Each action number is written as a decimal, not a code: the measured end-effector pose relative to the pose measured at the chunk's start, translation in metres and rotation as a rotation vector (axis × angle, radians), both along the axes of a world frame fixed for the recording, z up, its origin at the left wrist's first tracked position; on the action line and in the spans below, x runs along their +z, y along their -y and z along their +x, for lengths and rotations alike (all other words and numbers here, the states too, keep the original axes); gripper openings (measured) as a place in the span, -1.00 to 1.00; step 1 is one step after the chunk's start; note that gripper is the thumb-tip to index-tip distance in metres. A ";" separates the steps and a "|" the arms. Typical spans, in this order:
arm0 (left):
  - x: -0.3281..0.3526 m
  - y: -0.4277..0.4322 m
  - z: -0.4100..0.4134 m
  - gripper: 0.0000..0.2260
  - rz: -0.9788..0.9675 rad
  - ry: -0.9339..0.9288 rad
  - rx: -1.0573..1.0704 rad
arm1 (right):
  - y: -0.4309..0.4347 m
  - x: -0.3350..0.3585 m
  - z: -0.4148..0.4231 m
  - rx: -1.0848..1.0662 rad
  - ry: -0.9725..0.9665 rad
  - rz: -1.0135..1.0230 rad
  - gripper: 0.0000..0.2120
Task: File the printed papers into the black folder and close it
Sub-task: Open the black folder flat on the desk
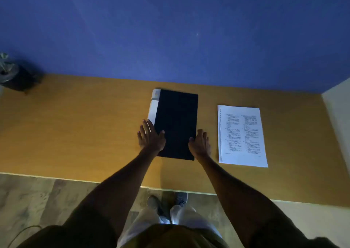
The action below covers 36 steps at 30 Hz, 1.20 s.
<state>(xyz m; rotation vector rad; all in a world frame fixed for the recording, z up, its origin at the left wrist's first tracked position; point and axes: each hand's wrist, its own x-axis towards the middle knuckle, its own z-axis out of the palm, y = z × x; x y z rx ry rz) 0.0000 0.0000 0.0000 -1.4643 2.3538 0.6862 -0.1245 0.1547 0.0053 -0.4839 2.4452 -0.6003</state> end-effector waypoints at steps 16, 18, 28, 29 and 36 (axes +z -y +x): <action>-0.003 0.017 0.010 -0.30 0.191 -0.005 0.036 | 0.013 -0.026 -0.013 -0.416 0.307 -0.044 -0.39; -0.003 0.019 0.011 -0.32 0.200 0.005 0.016 | 0.012 -0.058 -0.026 -0.439 0.328 -0.069 -0.32; 0.013 0.031 0.022 -0.49 0.011 -0.021 -0.032 | 0.016 -0.002 -0.023 -0.468 0.223 -0.312 -0.76; 0.018 0.033 0.021 -0.52 -0.067 -0.039 -0.046 | 0.017 0.005 -0.022 -0.466 0.213 -0.357 -0.75; 0.057 0.058 0.012 -0.55 -0.171 -0.449 -0.036 | 0.038 0.053 -0.008 -0.338 0.210 -0.752 -0.64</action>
